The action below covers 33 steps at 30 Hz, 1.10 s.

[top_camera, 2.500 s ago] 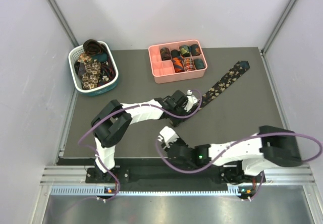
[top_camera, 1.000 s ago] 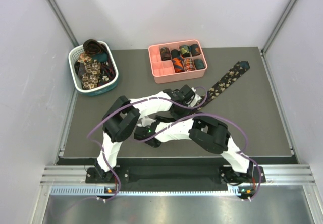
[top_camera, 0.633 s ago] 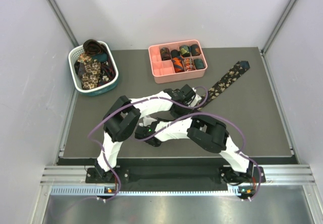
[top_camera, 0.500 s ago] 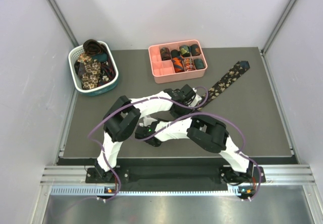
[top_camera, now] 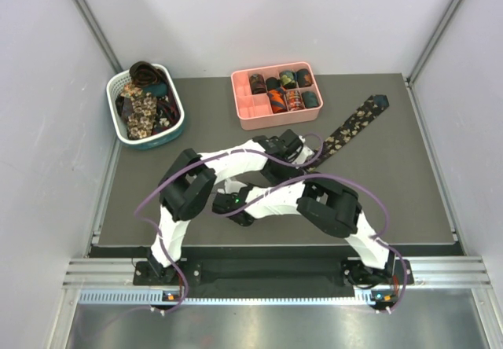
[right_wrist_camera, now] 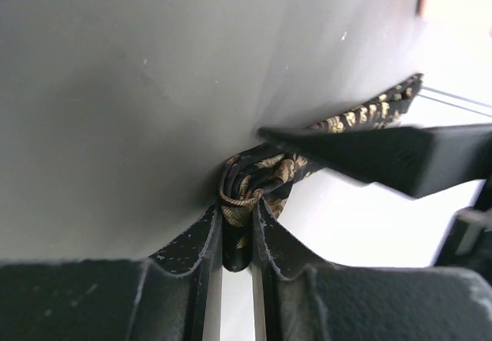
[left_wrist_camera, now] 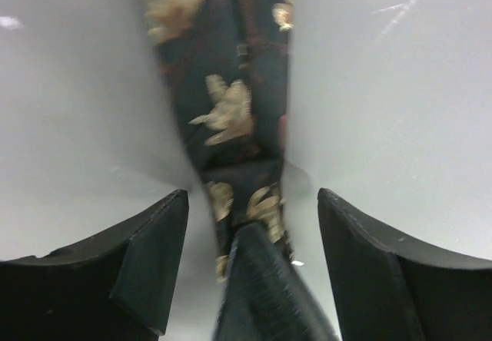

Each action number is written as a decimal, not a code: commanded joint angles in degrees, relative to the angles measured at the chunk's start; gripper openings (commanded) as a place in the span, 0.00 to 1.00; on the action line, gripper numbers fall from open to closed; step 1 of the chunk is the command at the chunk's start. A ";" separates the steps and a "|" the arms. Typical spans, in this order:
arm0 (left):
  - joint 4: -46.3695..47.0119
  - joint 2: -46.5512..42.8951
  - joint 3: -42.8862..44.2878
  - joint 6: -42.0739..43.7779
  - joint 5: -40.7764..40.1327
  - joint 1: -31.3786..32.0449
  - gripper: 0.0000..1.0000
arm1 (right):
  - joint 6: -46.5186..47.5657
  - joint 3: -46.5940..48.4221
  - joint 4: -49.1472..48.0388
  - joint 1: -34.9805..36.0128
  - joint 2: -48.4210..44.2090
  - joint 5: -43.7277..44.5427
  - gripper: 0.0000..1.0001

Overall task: Roll the ties
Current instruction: Roll the tie

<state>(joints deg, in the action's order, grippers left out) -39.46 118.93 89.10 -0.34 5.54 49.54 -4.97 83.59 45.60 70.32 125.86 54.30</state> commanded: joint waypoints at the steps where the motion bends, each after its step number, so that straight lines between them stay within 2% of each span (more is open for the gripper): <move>1: 3.50 -8.96 -1.46 -1.24 -1.32 -2.51 0.74 | -0.30 -2.46 -6.66 -1.24 -4.82 -8.06 0.00; 6: 14.64 -18.02 -9.62 -4.75 -3.69 -5.85 0.77 | 0.84 -6.85 -13.51 -2.91 -9.66 -12.38 0.00; 13: 28.46 -32.07 -21.67 -13.89 -2.11 -14.28 0.99 | 2.16 -10.20 -17.38 -3.53 -14.76 -15.36 0.00; 15: 32.59 -34.72 -25.53 -16.87 -4.30 -15.52 0.99 | 2.33 -11.25 -18.26 -4.14 -15.82 -16.51 0.00; 18: 36.29 -40.52 -31.34 -22.49 -13.24 -17.45 0.99 | 2.51 -13.01 -20.37 -5.37 -18.28 -20.54 0.00; 21: 40.68 -47.89 -37.50 -28.54 -18.52 -20.52 0.99 | 2.86 -14.94 -22.40 -6.95 -21.35 -24.84 0.00; 23: 40.96 -49.76 -40.21 -30.68 -19.60 -21.93 0.99 | 2.95 -15.82 -23.28 -7.74 -22.59 -26.70 0.00; 26: 40.34 -52.40 -43.38 -35.52 -27.06 -22.82 0.99 | 2.78 -17.93 -24.86 -9.23 -25.05 -30.56 0.00; 30: 40.25 -52.40 -45.06 -34.12 -26.29 -23.43 0.99 | 2.25 -19.60 -26.97 -11.35 -28.47 -37.41 0.00; 33: 41.12 -51.53 -46.12 -32.80 -22.34 -23.52 0.99 | 1.72 -20.66 -27.93 -13.19 -30.06 -42.24 0.00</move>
<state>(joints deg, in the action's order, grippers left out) -2.57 67.13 44.07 -32.88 -17.82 26.26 -2.17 63.59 21.76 58.85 99.79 20.16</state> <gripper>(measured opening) 0.991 0.145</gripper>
